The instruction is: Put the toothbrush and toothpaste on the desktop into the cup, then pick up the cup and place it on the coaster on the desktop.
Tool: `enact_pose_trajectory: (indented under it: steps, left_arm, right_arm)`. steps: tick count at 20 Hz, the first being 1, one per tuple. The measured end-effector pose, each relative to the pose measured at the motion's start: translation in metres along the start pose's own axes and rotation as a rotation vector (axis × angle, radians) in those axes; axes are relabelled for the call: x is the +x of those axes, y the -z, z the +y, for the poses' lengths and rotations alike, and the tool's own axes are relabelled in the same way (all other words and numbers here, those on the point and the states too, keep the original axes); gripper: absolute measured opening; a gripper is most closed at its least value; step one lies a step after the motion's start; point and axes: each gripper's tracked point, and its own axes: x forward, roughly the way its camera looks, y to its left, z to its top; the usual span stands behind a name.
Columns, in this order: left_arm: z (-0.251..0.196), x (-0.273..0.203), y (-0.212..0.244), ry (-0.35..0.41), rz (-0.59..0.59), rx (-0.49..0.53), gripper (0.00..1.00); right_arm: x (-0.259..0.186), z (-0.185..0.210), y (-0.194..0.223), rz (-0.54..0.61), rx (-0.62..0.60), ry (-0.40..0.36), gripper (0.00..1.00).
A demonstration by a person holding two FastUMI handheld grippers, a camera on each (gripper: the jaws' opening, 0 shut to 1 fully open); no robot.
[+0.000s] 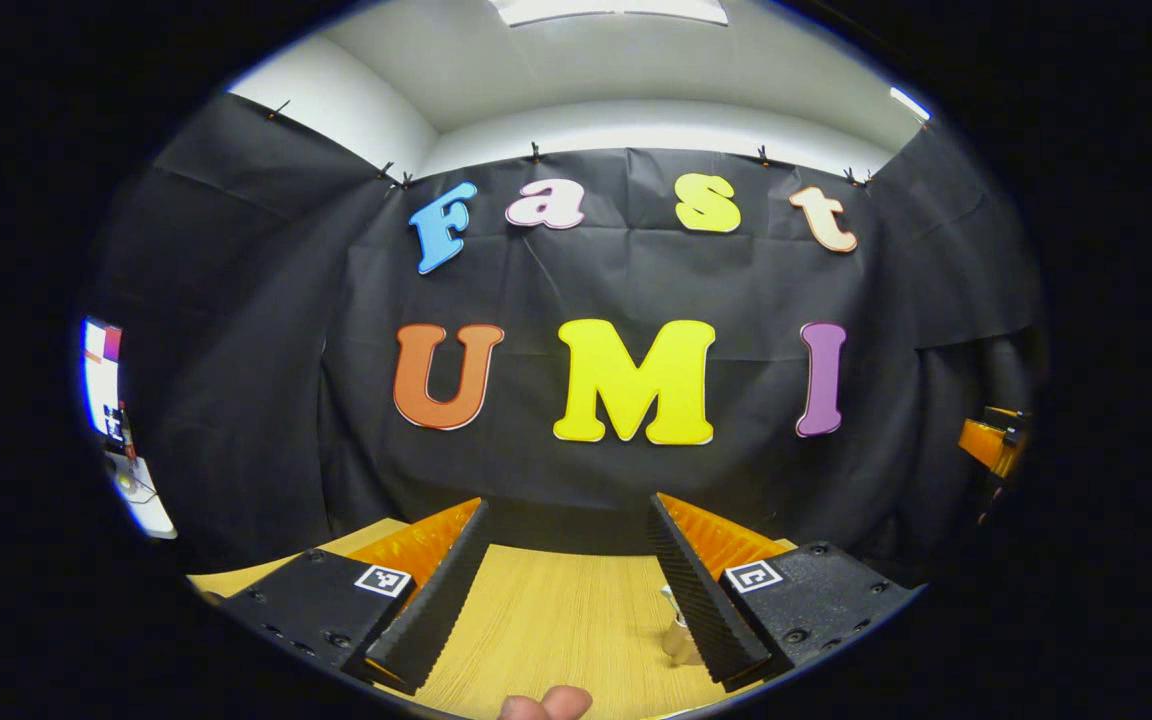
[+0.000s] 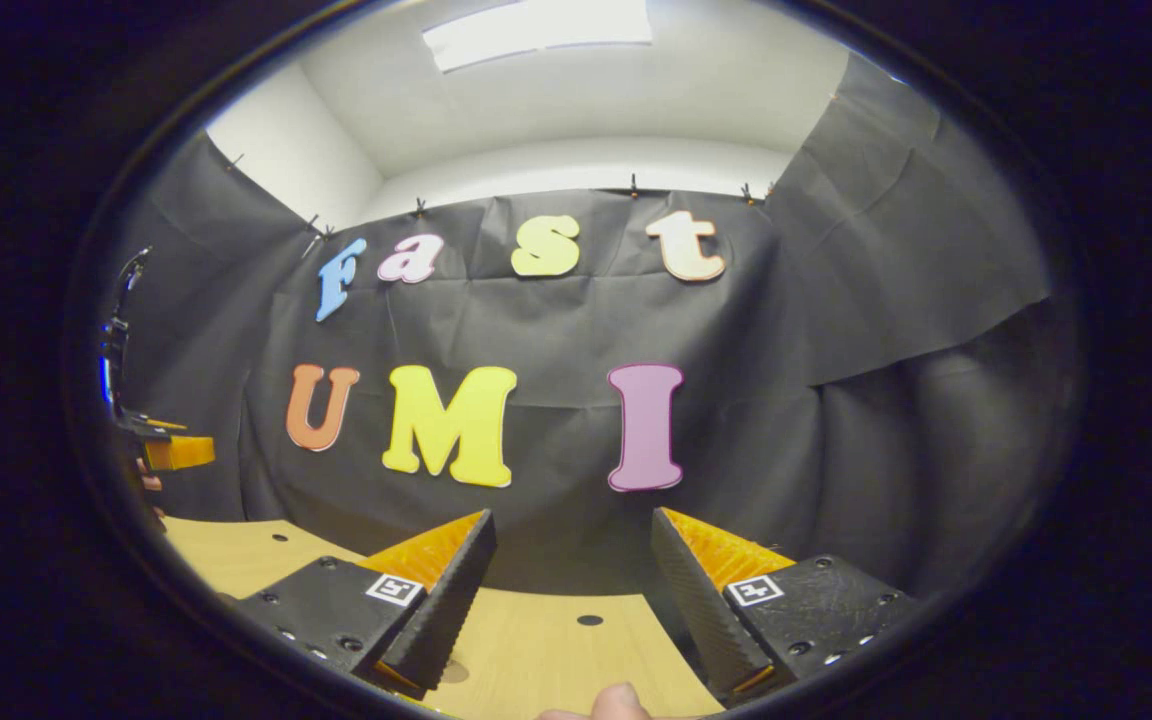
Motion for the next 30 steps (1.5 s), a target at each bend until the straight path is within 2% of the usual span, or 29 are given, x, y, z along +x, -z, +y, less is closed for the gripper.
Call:
enact_pose_trajectory:
  steps: [1, 2, 3, 6, 7, 8, 9, 10, 13, 15, 16, 17, 18, 25, 26, 27, 29, 30]
  left_arm:
    - [0.008, 0.000, -0.004, -0.013, -0.010, 0.008, 0.97]
    - [0.016, 0.001, -0.007, -0.031, -0.022, 0.014, 0.91]
    - [0.023, 0.001, -0.011, -0.049, -0.034, 0.010, 0.97]
    - [0.021, 0.000, -0.008, -0.051, -0.038, -0.011, 0.98]
    - [0.015, 0.000, -0.003, -0.042, -0.021, -0.008, 0.92]
    - [0.010, 0.000, 0.002, -0.035, -0.003, -0.003, 0.98]
    - [0.004, 0.000, 0.006, -0.027, 0.006, -0.001, 0.92]
    - [-0.001, 0.000, 0.008, -0.022, 0.010, -0.001, 0.98]
    - [-0.008, -0.002, 0.013, -0.063, 0.006, 0.049, 0.98]
    - [-0.029, -0.002, 0.018, -0.033, 0.010, 0.054, 0.98]
    - [-0.036, -0.003, 0.021, -0.013, 0.013, 0.046, 0.92]
    - [-0.042, -0.003, 0.021, -0.003, 0.012, 0.037, 0.92]
    - [-0.046, -0.002, 0.022, 0.015, 0.012, 0.039, 0.98]
    - [-0.054, -0.005, 0.038, 0.024, 0.028, 0.068, 0.98]
    - [-0.056, -0.005, 0.039, 0.026, 0.024, 0.068, 0.92]
    - [-0.057, -0.004, 0.038, 0.029, 0.023, 0.066, 0.98]
    - [-0.058, -0.004, 0.041, 0.031, 0.024, 0.069, 0.99]
    - [-0.058, -0.002, 0.043, 0.030, 0.025, 0.074, 0.92]
  right_arm:
    - [0.002, 0.004, -0.003, 0.005, 0.000, -0.016, 0.93]
    - [0.003, 0.005, -0.002, 0.015, 0.003, -0.021, 0.94]
    - [0.004, 0.005, 0.000, 0.021, 0.004, -0.021, 0.94]
    - [-0.002, 0.012, 0.012, 0.042, 0.019, -0.036, 0.94]
    - [0.000, 0.014, 0.017, 0.052, 0.017, -0.037, 0.96]
    - [0.001, 0.015, 0.022, 0.062, 0.005, -0.030, 0.96]
    - [0.001, 0.014, 0.024, 0.066, -0.012, -0.015, 0.94]
    - [-0.001, 0.013, 0.025, 0.062, -0.025, 0.000, 0.94]
    - [-0.012, 0.017, 0.037, 0.075, -0.039, 0.020, 0.95]
    - [-0.016, 0.017, 0.048, 0.102, -0.050, 0.028, 0.95]
    - [-0.017, 0.020, 0.054, 0.118, -0.050, 0.022, 0.94]
    - [-0.016, 0.023, 0.060, 0.132, -0.049, 0.007, 0.94]
    - [-0.015, 0.023, 0.068, 0.153, -0.055, 0.005, 0.94]
    - [-0.014, 0.019, 0.096, 0.226, -0.048, 0.023, 0.94]
    - [-0.014, 0.020, 0.098, 0.227, -0.049, 0.023, 0.96]
    - [-0.015, 0.021, 0.098, 0.227, -0.050, 0.022, 0.96]
    - [-0.015, 0.023, 0.097, 0.220, -0.050, 0.023, 0.96]
    - [-0.016, 0.021, 0.097, 0.214, -0.050, 0.028, 0.94]
